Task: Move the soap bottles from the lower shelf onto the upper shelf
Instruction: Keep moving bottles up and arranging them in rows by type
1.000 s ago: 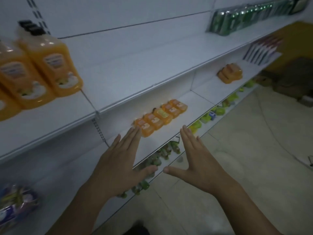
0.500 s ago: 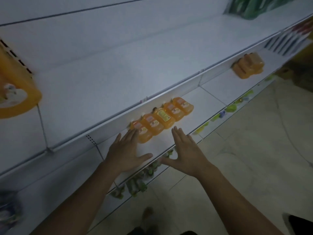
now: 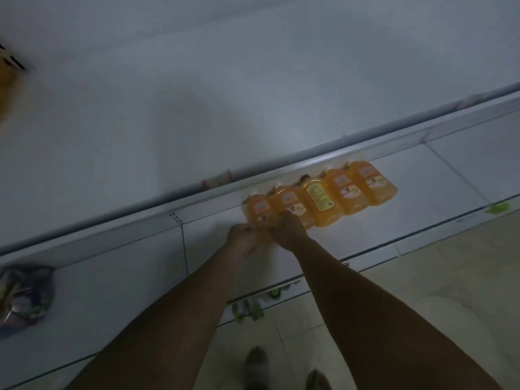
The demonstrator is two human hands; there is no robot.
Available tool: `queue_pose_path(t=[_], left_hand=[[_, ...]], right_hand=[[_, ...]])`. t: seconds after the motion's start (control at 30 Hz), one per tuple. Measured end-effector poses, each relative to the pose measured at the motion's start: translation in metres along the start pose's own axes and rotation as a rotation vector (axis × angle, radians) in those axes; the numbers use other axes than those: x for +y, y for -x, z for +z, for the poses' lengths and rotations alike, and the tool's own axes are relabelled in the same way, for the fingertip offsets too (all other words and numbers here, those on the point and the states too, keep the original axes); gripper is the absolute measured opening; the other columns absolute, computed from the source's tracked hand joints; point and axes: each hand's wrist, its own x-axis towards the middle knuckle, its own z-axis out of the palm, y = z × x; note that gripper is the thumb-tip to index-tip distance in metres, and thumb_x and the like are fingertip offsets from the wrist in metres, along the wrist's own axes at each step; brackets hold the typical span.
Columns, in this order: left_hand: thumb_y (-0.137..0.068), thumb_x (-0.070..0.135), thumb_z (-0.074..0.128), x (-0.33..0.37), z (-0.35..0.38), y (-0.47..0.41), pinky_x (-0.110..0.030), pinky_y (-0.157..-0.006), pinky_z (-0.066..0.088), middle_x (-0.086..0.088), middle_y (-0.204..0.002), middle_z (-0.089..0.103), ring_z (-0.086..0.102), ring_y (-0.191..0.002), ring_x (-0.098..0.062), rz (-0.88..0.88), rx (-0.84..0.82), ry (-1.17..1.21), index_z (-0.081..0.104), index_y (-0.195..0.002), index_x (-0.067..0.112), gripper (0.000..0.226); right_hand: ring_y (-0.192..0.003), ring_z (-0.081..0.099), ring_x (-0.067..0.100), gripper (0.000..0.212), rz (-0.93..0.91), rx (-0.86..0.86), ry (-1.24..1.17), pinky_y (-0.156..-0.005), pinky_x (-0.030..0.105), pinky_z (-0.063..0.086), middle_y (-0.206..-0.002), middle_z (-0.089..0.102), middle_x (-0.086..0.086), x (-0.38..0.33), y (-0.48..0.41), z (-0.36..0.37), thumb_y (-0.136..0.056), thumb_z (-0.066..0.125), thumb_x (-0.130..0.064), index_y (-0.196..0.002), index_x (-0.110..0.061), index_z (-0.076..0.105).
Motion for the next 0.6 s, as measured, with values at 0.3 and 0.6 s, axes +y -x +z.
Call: queue_pose_path(t=[0.3, 0.6], left_hand=[[-0.083, 0.010, 0.082, -0.027, 0.025, -0.013, -0.050, -0.084, 0.064, -0.014, -0.095, 0.078, 0.077, -0.086, -0.033, -0.018, 0.115, 0.229, 0.077, -0.085, 0.015, 0.008], [-0.075, 0.000, 0.087, -0.043, 0.021, 0.103, -0.030, -0.082, 0.063, 0.007, -0.099, 0.080, 0.077, -0.097, -0.019, 0.421, 0.214, 0.278, 0.078, -0.108, 0.027, 0.043]], right_hand=[[-0.118, 0.061, 0.036, 0.067, 0.075, 0.010, -0.055, -0.100, 0.042, 0.052, -0.134, 0.057, 0.017, 0.009, -0.005, 0.019, -0.079, 0.066, -0.049, -0.133, -0.011, 0.052], [-0.100, 0.067, 0.013, 0.030, -0.095, 0.169, -0.364, -0.081, 0.020, 0.049, -0.109, 0.072, -0.005, 0.018, 0.106, -0.003, -0.092, 0.073, -0.024, -0.122, -0.018, 0.069]])
